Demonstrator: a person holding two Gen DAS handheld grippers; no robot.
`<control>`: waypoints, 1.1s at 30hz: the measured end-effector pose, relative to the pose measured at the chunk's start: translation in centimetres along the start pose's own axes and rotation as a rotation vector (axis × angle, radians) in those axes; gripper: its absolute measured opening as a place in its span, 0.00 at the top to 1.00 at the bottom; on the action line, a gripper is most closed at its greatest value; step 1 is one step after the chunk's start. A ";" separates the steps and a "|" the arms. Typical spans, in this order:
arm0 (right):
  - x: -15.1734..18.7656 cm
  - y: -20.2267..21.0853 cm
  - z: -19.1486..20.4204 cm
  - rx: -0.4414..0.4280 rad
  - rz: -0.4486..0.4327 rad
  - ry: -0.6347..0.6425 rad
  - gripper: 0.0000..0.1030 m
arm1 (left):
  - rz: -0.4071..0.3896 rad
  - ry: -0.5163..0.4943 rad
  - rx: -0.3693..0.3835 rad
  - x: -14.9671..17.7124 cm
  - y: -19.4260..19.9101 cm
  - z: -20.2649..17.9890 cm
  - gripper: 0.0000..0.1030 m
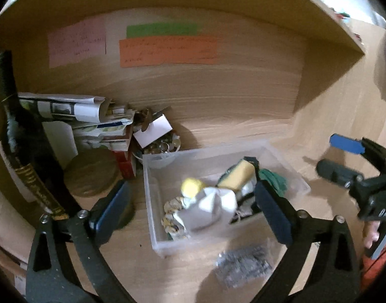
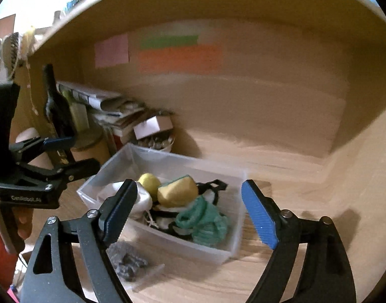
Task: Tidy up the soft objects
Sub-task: 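Grasp the bagged grey gloves with the left tool while the right tool grasps the beaded bracelet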
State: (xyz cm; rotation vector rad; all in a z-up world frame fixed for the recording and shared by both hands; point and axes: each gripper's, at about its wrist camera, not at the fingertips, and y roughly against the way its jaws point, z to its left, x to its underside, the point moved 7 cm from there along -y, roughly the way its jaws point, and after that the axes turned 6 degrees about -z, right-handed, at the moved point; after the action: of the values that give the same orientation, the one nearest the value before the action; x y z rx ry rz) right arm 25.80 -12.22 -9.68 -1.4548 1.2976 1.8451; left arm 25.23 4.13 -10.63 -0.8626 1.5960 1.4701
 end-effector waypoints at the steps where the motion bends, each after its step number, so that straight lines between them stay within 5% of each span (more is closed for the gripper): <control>1: 0.1 0.8 -0.3 0.009 -0.011 -0.003 0.13 | -0.002 -0.006 -0.001 0.4 0.5 -0.2 0.01; 7: 2.7 3.5 -2.1 0.077 -0.013 -0.017 0.05 | 0.040 -0.030 0.007 3.6 1.4 -1.3 0.00; 15: 10.9 2.8 -4.6 0.121 0.180 -0.124 0.05 | 0.196 0.000 0.048 9.3 0.0 -2.9 0.00; 23: 14.9 3.2 -4.2 0.096 0.257 -0.182 0.06 | 0.340 -0.010 0.116 13.0 -2.7 -5.7 0.00; 26: 15.8 3.1 -4.2 0.117 0.274 -0.192 0.09 | 0.375 0.002 0.128 13.5 -3.8 -6.1 0.00; 33: 16.9 3.2 -4.2 0.143 0.300 -0.170 0.36 | 0.407 0.039 0.113 14.2 -5.6 -6.0 0.00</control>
State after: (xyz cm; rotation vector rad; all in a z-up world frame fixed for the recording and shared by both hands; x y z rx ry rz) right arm 19.51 -20.58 -23.96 -1.0501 1.5932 1.9639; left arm 23.07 -2.04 -25.67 -0.5221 1.9456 1.6235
